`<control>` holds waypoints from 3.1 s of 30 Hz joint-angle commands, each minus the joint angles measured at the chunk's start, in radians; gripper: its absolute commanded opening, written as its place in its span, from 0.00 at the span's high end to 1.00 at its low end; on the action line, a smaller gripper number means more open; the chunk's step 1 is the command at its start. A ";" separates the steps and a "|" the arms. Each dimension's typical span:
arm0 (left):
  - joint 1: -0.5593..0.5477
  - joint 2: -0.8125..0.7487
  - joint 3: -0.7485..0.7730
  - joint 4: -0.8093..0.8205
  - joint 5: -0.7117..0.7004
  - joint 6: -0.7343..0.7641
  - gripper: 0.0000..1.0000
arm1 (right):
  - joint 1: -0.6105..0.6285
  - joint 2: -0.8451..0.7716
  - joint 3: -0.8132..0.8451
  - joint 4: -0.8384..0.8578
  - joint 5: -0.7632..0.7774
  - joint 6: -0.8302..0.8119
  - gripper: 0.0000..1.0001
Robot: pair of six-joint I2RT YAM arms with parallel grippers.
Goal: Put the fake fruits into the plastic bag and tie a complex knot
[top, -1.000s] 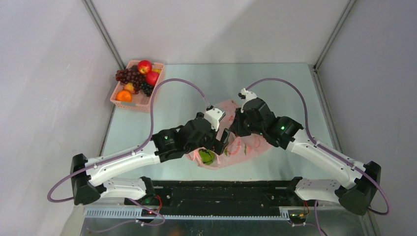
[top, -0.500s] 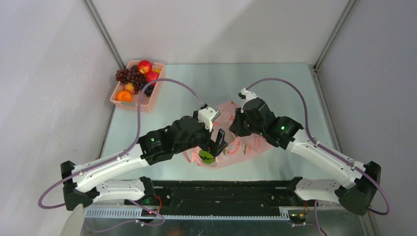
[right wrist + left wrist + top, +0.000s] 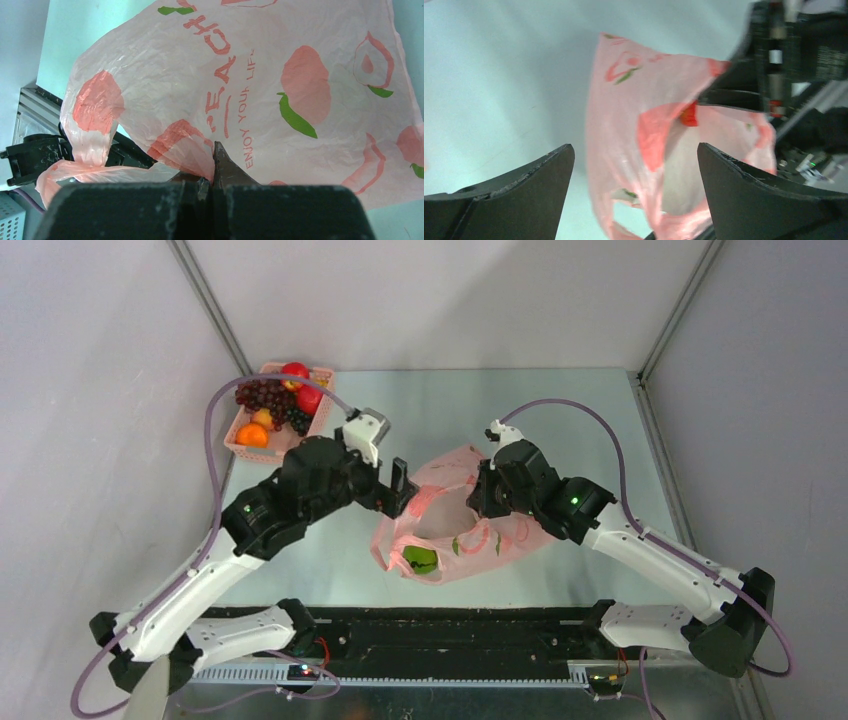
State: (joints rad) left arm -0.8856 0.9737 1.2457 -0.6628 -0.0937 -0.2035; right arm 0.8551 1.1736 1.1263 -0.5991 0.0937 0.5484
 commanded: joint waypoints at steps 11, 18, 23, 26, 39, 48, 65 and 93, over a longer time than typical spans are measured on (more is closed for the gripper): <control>0.553 0.052 -0.019 0.051 0.013 0.077 0.01 | 0.010 -0.009 0.021 0.024 0.015 -0.002 1.00; 0.820 0.243 -0.002 0.140 -0.022 0.071 0.01 | 0.021 -0.015 0.022 0.029 0.039 -0.015 1.00; 0.974 0.385 0.045 0.229 -0.060 0.013 0.01 | 0.033 -0.008 0.022 0.020 0.097 -0.046 1.00; 1.012 0.504 0.108 0.251 -0.133 0.021 0.01 | 0.033 -0.005 0.022 0.023 0.095 -0.058 1.00; 1.111 0.993 0.496 0.170 -0.284 0.138 0.01 | 0.037 0.038 0.016 0.079 0.021 -0.085 1.00; 1.118 1.232 0.715 0.079 -0.275 0.199 0.04 | 0.030 0.069 -0.003 0.163 -0.076 -0.079 1.00; 1.134 1.375 0.918 -0.138 -0.286 0.149 0.02 | 0.010 0.075 -0.002 0.189 -0.130 -0.073 1.00; 1.137 1.162 0.744 -0.055 -0.173 0.104 0.51 | 0.004 0.042 -0.003 0.170 -0.118 -0.058 1.00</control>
State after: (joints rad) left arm 0.2481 2.2818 2.0083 -0.7681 -0.2981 -0.0647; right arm 0.8616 1.2530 1.1202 -0.4374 -0.0345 0.4782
